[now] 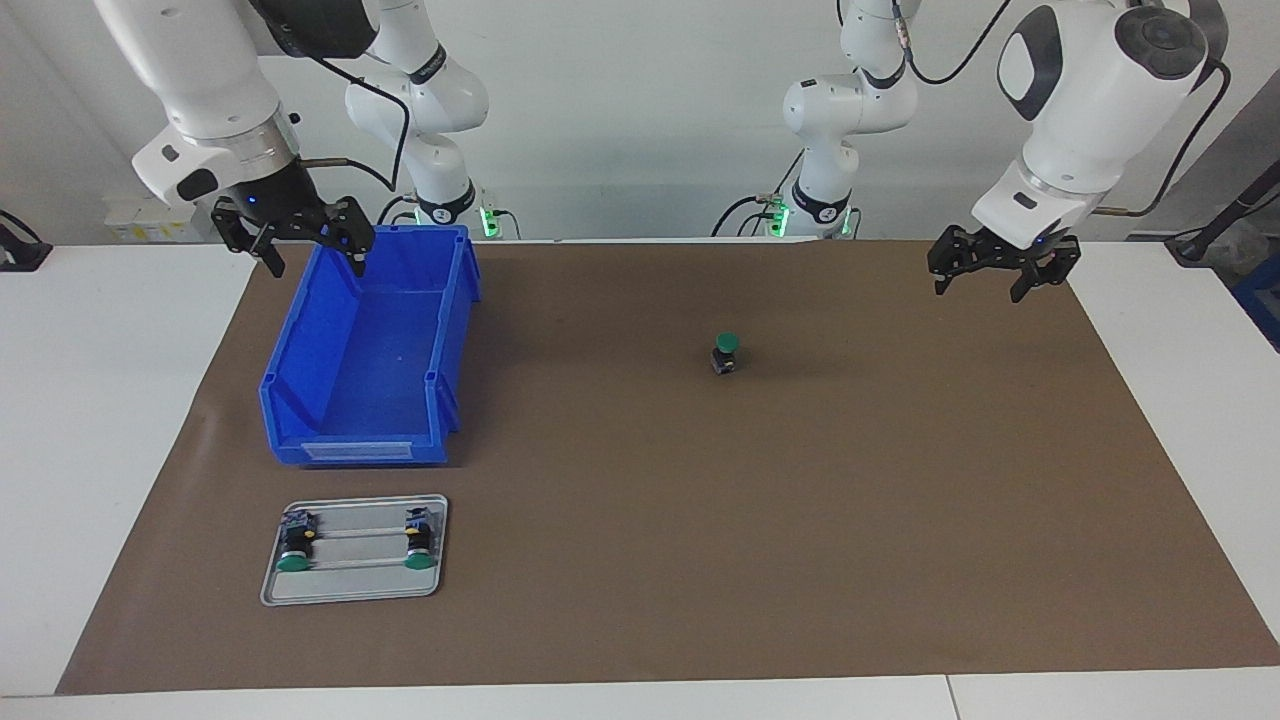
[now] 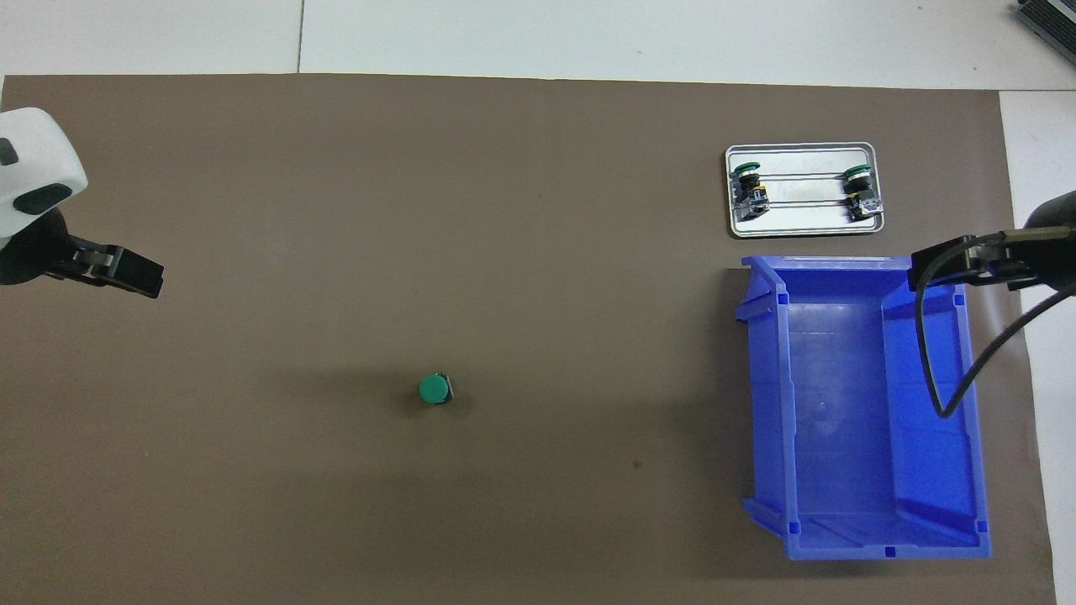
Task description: Place and press button with both arms
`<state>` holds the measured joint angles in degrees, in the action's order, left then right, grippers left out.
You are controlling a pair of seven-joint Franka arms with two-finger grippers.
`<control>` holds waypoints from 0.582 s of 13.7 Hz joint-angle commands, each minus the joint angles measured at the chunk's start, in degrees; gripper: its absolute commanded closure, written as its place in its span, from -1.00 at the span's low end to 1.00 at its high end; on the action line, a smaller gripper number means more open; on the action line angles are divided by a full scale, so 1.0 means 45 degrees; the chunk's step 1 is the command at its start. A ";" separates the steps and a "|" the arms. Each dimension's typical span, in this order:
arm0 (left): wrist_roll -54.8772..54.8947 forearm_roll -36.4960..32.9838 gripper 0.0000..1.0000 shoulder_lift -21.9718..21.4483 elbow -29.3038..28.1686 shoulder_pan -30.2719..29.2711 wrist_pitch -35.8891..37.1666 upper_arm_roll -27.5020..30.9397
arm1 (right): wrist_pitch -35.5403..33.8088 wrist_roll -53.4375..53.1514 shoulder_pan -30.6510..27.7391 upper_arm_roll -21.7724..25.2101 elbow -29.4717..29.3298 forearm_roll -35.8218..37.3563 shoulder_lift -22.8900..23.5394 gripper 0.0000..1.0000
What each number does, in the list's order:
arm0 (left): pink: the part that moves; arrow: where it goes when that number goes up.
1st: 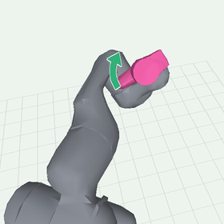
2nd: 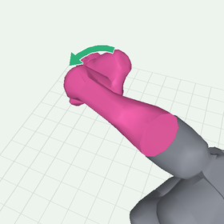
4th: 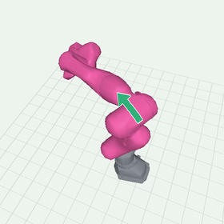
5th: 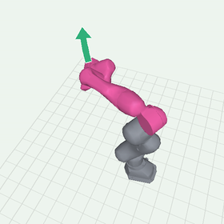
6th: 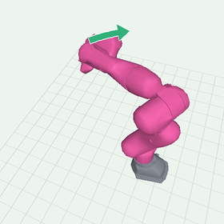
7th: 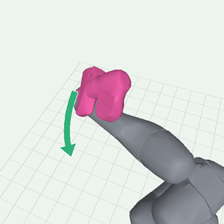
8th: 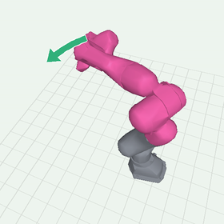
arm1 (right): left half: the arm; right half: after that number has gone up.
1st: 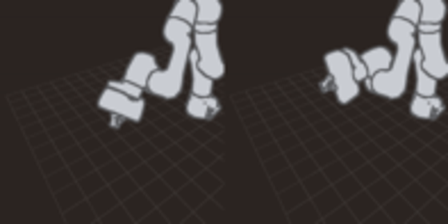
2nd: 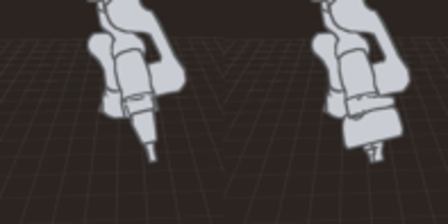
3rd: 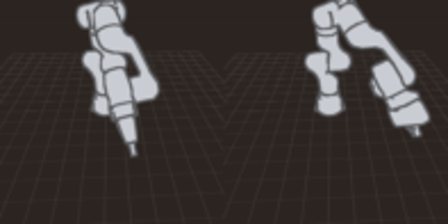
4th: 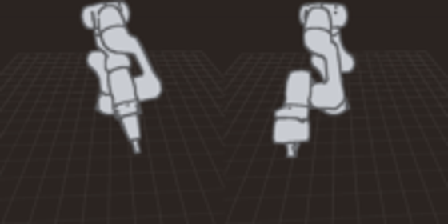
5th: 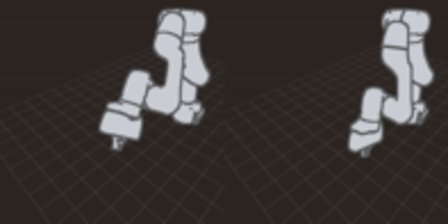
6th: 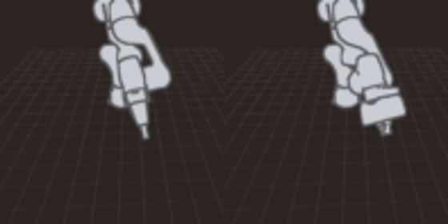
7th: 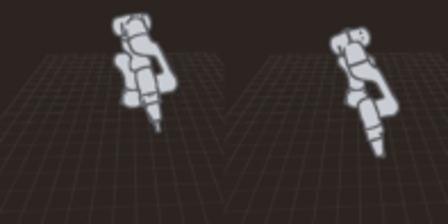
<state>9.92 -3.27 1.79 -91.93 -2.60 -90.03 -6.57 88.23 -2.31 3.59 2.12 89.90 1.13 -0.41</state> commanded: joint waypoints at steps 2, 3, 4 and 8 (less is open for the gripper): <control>0.0120 0.1071 -0.99 -0.0340 0.0251 -0.0611 0.0025 0.0035 | -0.0076 -0.0170 -0.0113 -0.0139 0.0218 0.0022 -0.0242 -1.00; 0.0139 0.1446 -0.99 -0.0340 0.0254 -0.0865 0.0026 -0.0004 | -0.0076 -0.0170 -0.0113 -0.0139 0.0218 0.0022 -0.0242 -1.00; 0.0120 0.1450 -0.99 -0.0398 0.0273 -0.0926 0.0006 -0.0043 | -0.0076 -0.0170 -0.0113 -0.0139 0.0218 0.0022 -0.0242 -1.00; -0.0036 0.1450 -1.00 -0.0555 0.0136 -0.0849 -0.0130 -0.0102 | -0.0076 -0.0170 -0.0113 -0.0139 0.0217 0.0022 -0.0242 -1.00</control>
<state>10.04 2.60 0.23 -90.78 -6.06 -90.05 -6.60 88.23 -2.31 3.59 2.12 89.90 1.13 -0.41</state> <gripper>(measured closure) 0.000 0.000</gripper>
